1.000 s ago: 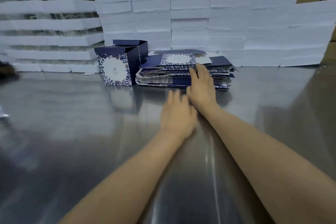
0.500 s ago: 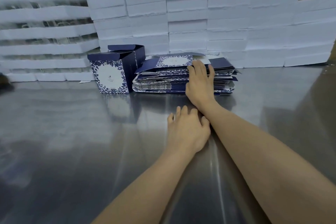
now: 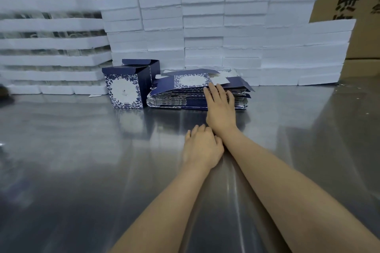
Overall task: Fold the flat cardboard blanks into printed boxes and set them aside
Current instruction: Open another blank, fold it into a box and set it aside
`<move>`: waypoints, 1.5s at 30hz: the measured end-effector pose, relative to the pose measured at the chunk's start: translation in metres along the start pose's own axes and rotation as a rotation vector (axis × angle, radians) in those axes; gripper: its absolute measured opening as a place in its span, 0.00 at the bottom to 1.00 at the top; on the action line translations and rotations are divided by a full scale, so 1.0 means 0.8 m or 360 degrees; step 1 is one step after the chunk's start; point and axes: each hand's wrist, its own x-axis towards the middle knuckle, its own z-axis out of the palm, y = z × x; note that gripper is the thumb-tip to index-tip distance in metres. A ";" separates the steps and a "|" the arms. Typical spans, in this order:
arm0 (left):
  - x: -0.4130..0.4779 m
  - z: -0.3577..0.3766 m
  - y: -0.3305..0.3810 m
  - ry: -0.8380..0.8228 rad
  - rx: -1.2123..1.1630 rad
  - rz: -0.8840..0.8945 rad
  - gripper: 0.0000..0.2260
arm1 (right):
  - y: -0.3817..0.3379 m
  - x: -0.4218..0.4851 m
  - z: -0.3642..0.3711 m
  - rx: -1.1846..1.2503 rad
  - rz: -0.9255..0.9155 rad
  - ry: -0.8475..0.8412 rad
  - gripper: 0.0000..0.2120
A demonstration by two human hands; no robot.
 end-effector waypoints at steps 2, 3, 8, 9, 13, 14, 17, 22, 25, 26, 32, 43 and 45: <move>0.004 -0.001 0.000 0.0045 -0.0017 0.0006 0.12 | 0.000 0.006 0.006 0.0000 0.0009 -0.0048 0.34; 0.007 0.000 0.000 0.0052 -0.0025 -0.0002 0.11 | 0.001 0.010 0.009 0.0002 0.0002 -0.0064 0.34; 0.018 0.010 -0.005 0.0059 0.0020 0.0035 0.13 | -0.001 0.033 0.023 0.0025 -0.0171 -0.0121 0.35; 0.019 0.012 -0.006 0.0053 0.0024 0.0051 0.13 | -0.001 0.037 0.025 0.0022 -0.0187 -0.0111 0.35; 0.024 0.017 -0.011 0.0054 0.0026 0.0071 0.13 | 0.000 0.046 0.028 0.0080 -0.0193 0.0057 0.30; 0.024 0.017 -0.011 0.0058 0.0030 0.0068 0.13 | 0.000 0.047 0.028 0.0103 -0.0201 0.0091 0.29; 0.024 0.018 -0.012 0.0069 0.0041 0.0073 0.14 | -0.001 0.052 0.028 0.0111 -0.0254 0.0125 0.27; 0.024 0.018 -0.012 0.0072 0.0041 0.0075 0.13 | -0.002 0.062 0.035 0.0110 -0.0338 0.0137 0.29; 0.024 0.016 -0.011 0.0056 0.0048 0.0075 0.13 | -0.001 0.064 0.036 0.0331 -0.0341 0.0199 0.31; 0.023 0.016 -0.011 0.0043 0.0050 0.0073 0.13 | -0.001 0.064 0.035 0.0388 -0.0340 0.0217 0.32; 0.022 0.013 -0.010 0.0025 0.0052 0.0066 0.13 | -0.004 0.059 0.026 0.0111 -0.0331 0.0271 0.34; 0.024 0.016 -0.011 0.0064 0.0083 0.0082 0.13 | -0.006 0.062 0.033 -0.0157 -0.0328 0.0108 0.19; 0.024 0.017 -0.011 0.0077 0.0083 0.0088 0.13 | -0.006 0.063 0.033 -0.0136 -0.0321 0.0160 0.23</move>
